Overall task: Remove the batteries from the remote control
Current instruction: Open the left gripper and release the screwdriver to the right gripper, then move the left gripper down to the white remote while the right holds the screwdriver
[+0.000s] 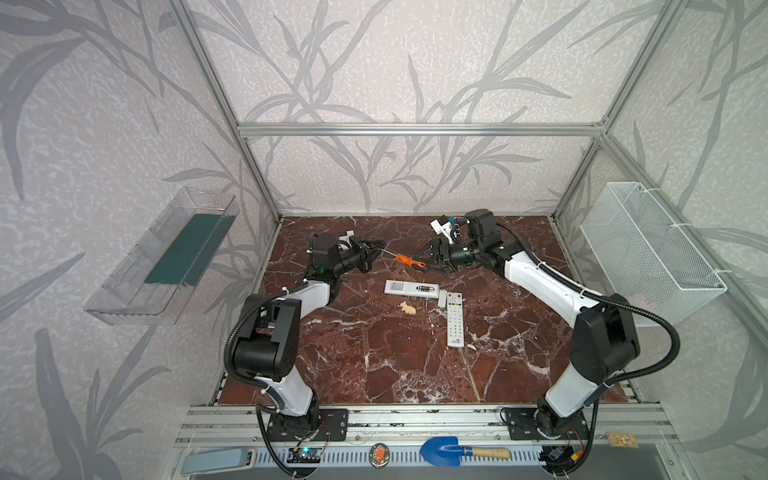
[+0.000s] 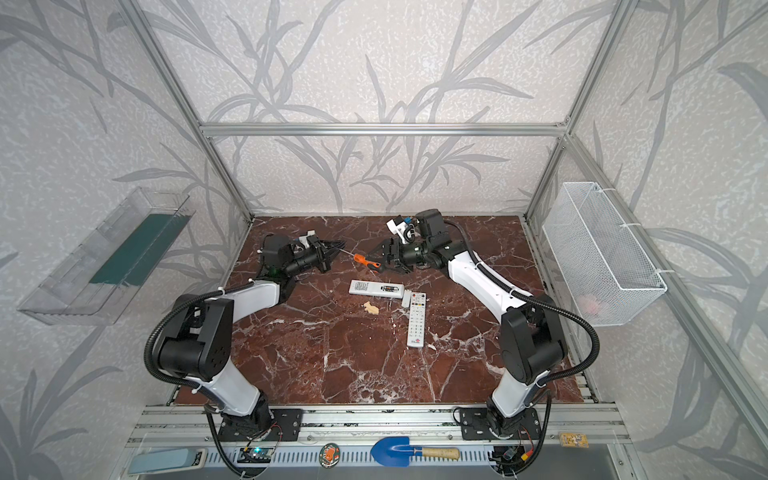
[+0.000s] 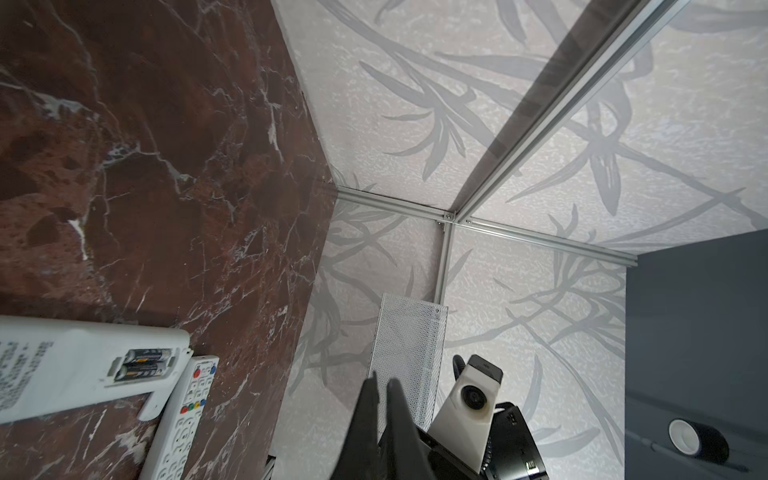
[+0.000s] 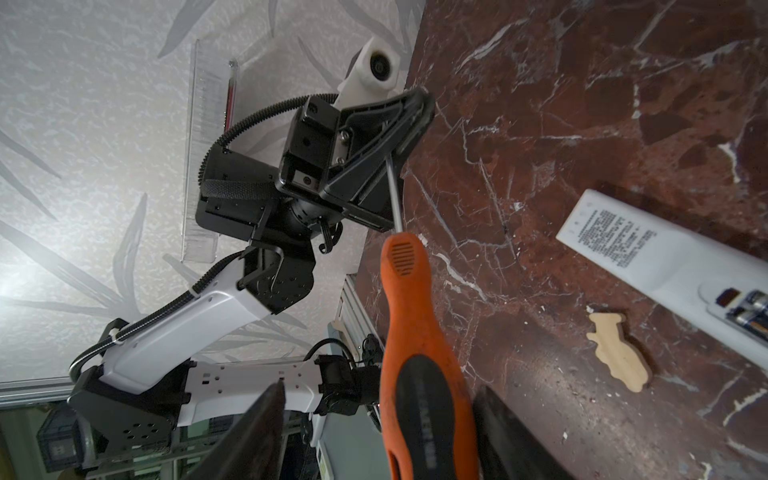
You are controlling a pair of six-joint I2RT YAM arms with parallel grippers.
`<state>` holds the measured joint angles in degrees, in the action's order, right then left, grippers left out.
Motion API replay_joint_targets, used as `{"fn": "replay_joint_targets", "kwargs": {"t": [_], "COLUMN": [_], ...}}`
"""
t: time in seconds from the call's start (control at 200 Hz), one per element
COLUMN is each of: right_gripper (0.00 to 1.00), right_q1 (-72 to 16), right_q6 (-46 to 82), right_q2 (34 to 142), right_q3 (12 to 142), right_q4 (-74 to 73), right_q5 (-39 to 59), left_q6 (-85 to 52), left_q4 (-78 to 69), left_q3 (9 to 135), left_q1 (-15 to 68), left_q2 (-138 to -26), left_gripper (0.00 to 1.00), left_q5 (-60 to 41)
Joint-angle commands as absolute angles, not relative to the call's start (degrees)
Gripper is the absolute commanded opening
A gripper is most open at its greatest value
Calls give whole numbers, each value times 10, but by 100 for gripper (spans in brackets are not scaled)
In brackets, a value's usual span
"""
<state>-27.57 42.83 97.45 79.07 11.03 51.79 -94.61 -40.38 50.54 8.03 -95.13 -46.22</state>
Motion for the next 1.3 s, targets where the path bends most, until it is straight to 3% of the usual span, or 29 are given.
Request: {"fn": "replay_joint_targets", "kwargs": {"t": [0.0, 0.285, 0.725, 1.095, 1.165, 1.3], "right_gripper": [74, 74, 54, 51, 47, 29], "right_q1": [-298, -320, -321, -326, -326, -326], "right_q6": [407, 428, 451, 461, 462, 461], "right_q2": [971, 968, 971, 994, 998, 1000], "right_q3": [816, 807, 797, 800, 805, 805], "right_q4": [107, 72, 50, 47, 50, 52], "right_q5": [482, 410, 376, 376, 379, 376], "left_q6": [-978, -978, -980, -982, -982, -980], "left_q4": [-379, -362, -362, -366, -366, -365], "left_q3": [529, 504, 494, 487, 486, 487], "left_q1": [85, 93, 96, 96, 96, 96], "left_q2": [-924, -902, -894, -890, -890, -889], "left_gripper": [0, 0, 0, 0, 0, 0], "left_q5": [-446, -417, -404, -401, -401, -402]}}
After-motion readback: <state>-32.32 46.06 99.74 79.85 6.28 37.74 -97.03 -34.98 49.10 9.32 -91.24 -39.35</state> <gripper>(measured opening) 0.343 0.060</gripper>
